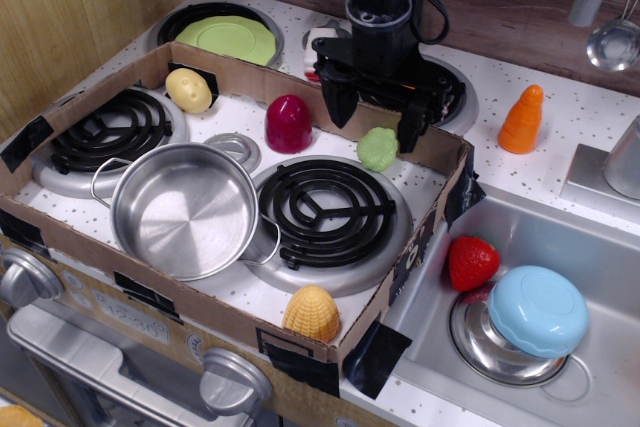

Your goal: Put broccoli in pot

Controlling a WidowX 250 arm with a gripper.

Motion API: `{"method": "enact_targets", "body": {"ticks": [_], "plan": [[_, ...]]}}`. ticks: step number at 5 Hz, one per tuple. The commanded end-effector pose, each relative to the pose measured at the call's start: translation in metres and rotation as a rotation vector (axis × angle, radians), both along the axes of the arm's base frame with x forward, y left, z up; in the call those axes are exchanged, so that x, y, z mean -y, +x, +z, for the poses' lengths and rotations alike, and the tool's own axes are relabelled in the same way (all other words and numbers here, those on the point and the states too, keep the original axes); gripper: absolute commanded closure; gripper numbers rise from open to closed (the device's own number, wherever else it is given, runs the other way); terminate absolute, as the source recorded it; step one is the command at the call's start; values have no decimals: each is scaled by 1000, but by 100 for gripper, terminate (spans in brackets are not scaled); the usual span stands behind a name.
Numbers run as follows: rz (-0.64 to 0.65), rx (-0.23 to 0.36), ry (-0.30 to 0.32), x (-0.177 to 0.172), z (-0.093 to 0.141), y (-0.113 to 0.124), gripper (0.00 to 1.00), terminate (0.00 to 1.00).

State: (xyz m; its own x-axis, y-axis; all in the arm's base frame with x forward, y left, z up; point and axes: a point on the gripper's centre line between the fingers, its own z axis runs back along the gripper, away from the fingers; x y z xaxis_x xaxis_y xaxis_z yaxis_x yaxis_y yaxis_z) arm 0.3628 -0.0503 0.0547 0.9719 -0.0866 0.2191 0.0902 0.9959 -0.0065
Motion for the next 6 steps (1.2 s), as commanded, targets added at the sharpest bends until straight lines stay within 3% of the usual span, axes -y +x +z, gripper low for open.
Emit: {"method": "enact_targets", "body": {"ticks": [1, 3, 4, 5, 6], "plan": [[-12, 30, 13, 5, -6, 22, 0, 0], [-4, -9, 108, -12, -23, 27, 0, 0], [-20, 0, 114, -14, -29, 30, 0, 0], [-28, 12, 108, -13, -27, 28, 100, 0], [17, 43, 139, -13, -6, 22, 100, 0]]}}
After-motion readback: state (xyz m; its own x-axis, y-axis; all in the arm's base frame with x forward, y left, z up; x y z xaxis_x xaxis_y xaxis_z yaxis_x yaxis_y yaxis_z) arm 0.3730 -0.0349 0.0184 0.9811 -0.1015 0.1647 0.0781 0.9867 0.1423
